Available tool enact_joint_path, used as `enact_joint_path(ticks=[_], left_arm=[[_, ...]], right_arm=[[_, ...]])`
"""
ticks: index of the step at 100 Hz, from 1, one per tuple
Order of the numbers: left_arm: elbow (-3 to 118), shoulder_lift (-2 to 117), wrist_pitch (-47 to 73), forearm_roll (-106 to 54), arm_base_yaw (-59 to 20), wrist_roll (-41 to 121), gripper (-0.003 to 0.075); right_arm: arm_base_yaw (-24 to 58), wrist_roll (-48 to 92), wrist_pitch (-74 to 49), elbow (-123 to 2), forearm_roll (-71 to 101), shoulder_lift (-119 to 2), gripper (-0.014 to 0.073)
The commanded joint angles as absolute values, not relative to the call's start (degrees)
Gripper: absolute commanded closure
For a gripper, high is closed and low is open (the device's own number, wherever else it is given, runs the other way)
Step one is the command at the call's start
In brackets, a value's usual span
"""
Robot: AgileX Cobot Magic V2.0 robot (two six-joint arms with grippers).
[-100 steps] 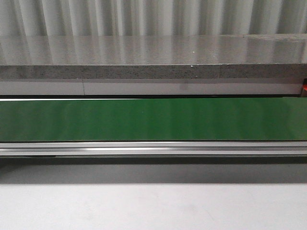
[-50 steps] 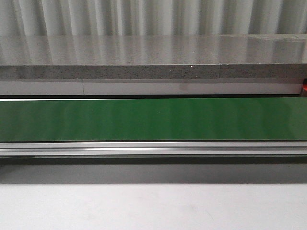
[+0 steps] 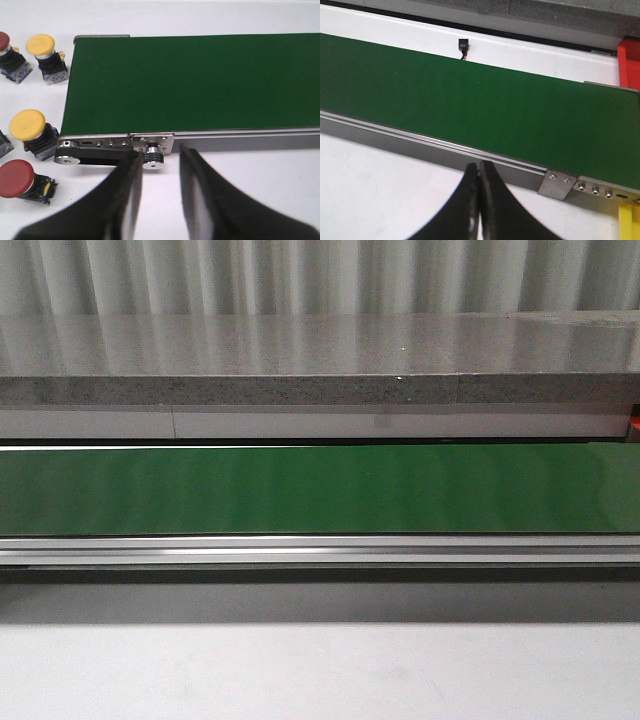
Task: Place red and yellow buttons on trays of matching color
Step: 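Grasp another yellow-capped button on the table with the left gripper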
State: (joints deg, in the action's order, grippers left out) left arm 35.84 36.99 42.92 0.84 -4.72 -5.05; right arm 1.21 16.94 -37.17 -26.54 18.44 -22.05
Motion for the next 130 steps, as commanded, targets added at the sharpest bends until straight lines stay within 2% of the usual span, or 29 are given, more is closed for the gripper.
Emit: enact_joint_path(ticks=[1, 9, 16, 42, 71, 98, 130], left_arm=[[39.1, 40.9, 39.5, 3.1, -4.8, -8.6, 0.0321], [40.5, 44.1, 39.6, 3.9, -3.7, -10.9, 0.0245], [42.1, 47.0, 40.2, 3.7, -1.9, -11.7, 0.0224], [51.0, 58.7, 47.4, 3.6, 6.1, -11.7, 0.0226], [62.8, 73.5, 62.6, 3.5, 14.0, -9.2, 0.0226], [67.2, 82.6, 63.9, 0.0, 20.0, -5.9, 0.0226], [71.0, 91.2, 64.1, -1.9, 23.6, -3.7, 0.0229]], right_arm=[[1.3, 17.7, -33.9, -28.0, 19.1, -22.5, 0.0660], [1.3, 17.7, -33.9, -28.0, 19.1, -22.5, 0.0660], [1.3, 17.7, -33.9, -28.0, 19.1, -22.5, 0.0660], [1.3, 17.7, -33.9, -28.0, 19.1, -22.5, 0.0660], [1.3, 17.7, -33.9, -28.0, 19.1, -22.5, 0.0660], [1.3, 17.7, -33.9, -28.0, 19.1, -22.5, 0.0660], [1.3, 17.7, -33.9, -28.0, 19.1, -22.5, 0.0660]])
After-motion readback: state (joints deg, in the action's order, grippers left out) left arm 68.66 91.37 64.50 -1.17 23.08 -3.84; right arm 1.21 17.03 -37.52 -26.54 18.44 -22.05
